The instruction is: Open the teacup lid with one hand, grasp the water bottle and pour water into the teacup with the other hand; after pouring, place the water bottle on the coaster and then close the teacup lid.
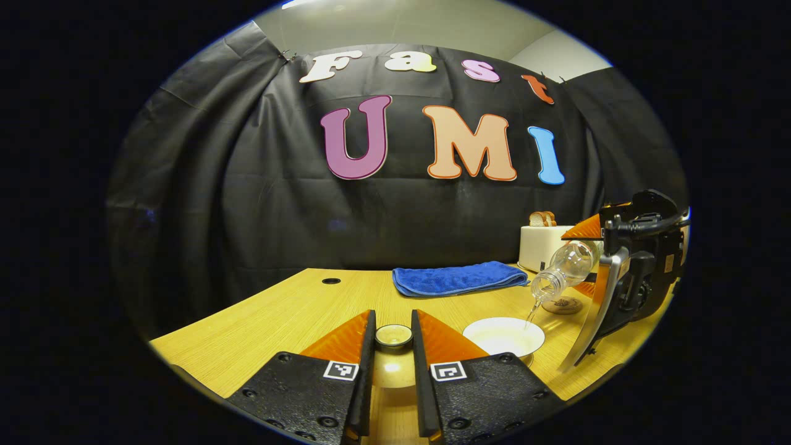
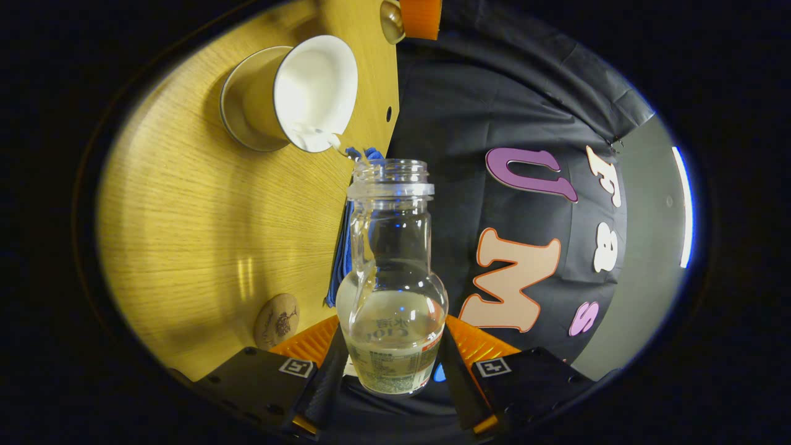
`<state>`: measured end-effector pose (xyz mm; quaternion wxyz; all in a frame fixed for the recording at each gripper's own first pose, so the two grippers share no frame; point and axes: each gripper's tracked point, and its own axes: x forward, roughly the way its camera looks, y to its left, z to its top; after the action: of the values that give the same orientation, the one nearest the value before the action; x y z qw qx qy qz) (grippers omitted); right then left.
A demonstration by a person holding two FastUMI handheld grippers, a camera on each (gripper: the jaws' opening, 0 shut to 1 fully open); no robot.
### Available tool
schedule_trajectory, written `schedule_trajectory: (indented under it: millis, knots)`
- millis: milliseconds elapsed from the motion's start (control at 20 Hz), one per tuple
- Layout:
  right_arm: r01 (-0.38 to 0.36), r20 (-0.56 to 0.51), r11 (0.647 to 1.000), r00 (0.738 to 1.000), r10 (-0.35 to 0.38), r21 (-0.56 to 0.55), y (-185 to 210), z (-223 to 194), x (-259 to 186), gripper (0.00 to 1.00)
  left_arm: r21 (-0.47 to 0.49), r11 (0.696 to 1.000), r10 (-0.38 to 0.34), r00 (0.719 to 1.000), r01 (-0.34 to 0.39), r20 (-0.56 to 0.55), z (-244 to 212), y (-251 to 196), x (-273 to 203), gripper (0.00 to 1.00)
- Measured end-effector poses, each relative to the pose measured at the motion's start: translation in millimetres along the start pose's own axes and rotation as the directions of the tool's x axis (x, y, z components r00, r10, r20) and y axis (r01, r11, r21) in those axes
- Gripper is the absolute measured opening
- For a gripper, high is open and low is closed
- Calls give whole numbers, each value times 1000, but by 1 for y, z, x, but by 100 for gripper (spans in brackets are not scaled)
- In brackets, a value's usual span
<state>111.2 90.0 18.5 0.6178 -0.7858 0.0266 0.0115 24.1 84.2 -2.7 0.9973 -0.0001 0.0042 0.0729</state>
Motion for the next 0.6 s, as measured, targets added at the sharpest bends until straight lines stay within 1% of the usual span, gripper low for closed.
schedule_trajectory:
  millis: [100, 300, 350, 600]
  knots:
    - [1, 4, 1000, 1000, -1, -3, -1, 2, -1, 78, 0, 1000, 1, 1000, -1, 0, 0, 0, 0, 27]
    - [-4, 5, 1000, 1000, 4, -3, -4, -1, 2, 78, 0, 1000, 1, 1000, -1, 0, 0, 0, -1, 28]
    - [-5, 6, 1000, 1000, 5, 2, -5, -1, 3, 80, 0, 1000, 1, 1000, -1, 0, 1, 0, -1, 28]
    - [26, 20, 1000, 999, -26, -17, -11, 3, 0, 79, 0, 1000, 2, 1000, -2, -1, 0, 1, -1, 28]
